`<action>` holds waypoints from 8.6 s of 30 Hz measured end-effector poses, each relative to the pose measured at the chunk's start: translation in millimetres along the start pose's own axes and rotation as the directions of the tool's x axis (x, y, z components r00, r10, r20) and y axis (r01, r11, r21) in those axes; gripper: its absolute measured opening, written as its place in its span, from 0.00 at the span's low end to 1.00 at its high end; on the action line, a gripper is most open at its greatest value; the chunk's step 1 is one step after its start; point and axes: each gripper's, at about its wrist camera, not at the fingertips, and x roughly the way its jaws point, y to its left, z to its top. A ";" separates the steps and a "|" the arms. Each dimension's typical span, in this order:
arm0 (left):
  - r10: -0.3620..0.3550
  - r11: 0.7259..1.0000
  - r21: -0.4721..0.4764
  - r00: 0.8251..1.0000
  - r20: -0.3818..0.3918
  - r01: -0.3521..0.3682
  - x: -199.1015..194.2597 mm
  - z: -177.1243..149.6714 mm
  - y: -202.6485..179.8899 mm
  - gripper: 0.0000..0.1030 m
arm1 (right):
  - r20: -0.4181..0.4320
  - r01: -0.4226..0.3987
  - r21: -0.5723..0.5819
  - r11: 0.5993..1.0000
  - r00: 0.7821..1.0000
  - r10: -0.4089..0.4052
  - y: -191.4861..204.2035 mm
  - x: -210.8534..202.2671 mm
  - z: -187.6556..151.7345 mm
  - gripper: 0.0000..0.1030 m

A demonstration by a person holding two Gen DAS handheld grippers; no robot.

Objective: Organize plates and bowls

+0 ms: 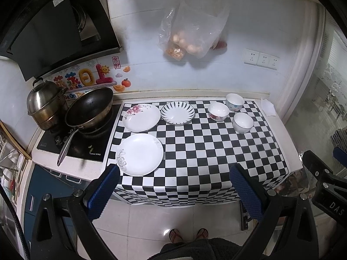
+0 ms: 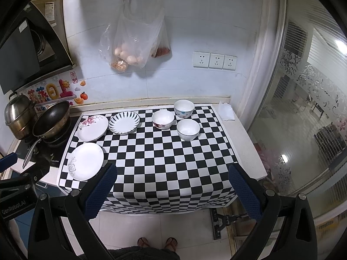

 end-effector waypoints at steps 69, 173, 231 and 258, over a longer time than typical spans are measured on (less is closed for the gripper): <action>-0.131 0.949 -0.310 0.810 -0.572 -0.065 438.9 -30.8 243.8 0.33 | -0.698 -0.452 0.163 0.877 0.575 0.426 282.2 509.1 -65.6 0.18; -0.233 0.773 -0.621 0.853 -0.467 -0.129 519.3 52.5 261.8 0.38 | -0.781 -0.632 -0.162 0.758 0.552 0.293 399.9 699.8 145.1 0.33; -0.185 0.975 -0.026 0.747 -0.639 0.220 452.2 43.6 -13.8 0.27 | -0.572 -0.354 0.187 0.916 0.719 0.395 -1.9 471.6 -15.3 0.14; -0.022 0.982 0.131 0.764 -0.645 0.139 466.2 23.0 -76.9 0.27 | -0.655 -0.341 0.073 0.937 0.692 0.303 15.5 486.1 -17.8 0.13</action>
